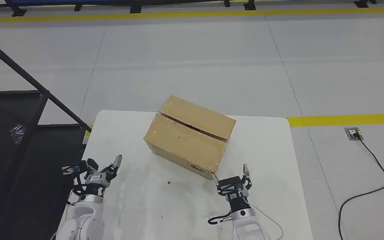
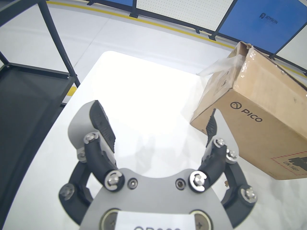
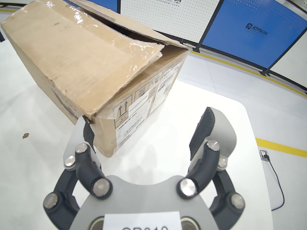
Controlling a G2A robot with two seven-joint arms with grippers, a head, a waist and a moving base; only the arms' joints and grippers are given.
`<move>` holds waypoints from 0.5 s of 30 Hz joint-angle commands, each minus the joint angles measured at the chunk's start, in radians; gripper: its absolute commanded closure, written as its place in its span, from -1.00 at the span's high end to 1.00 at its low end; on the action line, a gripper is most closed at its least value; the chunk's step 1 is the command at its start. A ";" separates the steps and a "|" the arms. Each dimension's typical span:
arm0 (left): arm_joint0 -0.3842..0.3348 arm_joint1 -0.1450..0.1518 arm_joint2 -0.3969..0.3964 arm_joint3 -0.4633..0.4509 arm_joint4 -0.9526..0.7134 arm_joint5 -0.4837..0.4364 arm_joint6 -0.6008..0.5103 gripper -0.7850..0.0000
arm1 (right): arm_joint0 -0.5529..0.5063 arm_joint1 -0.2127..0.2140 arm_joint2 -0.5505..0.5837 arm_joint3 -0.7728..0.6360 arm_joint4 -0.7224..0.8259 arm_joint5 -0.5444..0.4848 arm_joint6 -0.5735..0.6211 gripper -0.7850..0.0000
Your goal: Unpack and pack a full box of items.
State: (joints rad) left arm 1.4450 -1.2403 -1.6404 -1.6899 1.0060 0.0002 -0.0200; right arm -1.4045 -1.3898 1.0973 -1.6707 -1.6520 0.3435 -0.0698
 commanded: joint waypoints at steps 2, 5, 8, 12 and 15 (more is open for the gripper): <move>0.000 0.000 -0.001 -0.001 0.002 -0.001 -0.001 1.00 | -0.032 0.000 0.030 -0.038 0.052 0.020 -0.032 1.00; 0.000 0.000 -0.001 -0.001 0.002 -0.001 -0.001 1.00 | -0.037 0.000 0.033 -0.041 0.056 0.023 -0.036 1.00; 0.000 0.000 -0.001 -0.001 0.002 -0.001 -0.001 1.00 | -0.037 0.000 0.033 -0.041 0.056 0.023 -0.036 1.00; -0.028 0.000 -0.003 0.018 -0.005 0.004 -0.009 1.00 | -0.037 0.000 0.033 -0.043 0.057 0.020 -0.037 1.00; -0.110 0.000 0.008 0.084 -0.050 -0.031 -0.052 1.00 | -0.044 -0.002 0.043 -0.075 0.115 -0.006 -0.052 1.00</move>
State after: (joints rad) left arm 1.3673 -1.2408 -1.6342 -1.6324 0.9696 -0.0147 -0.0582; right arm -1.4467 -1.3913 1.1351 -1.7338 -1.5668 0.3473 -0.1141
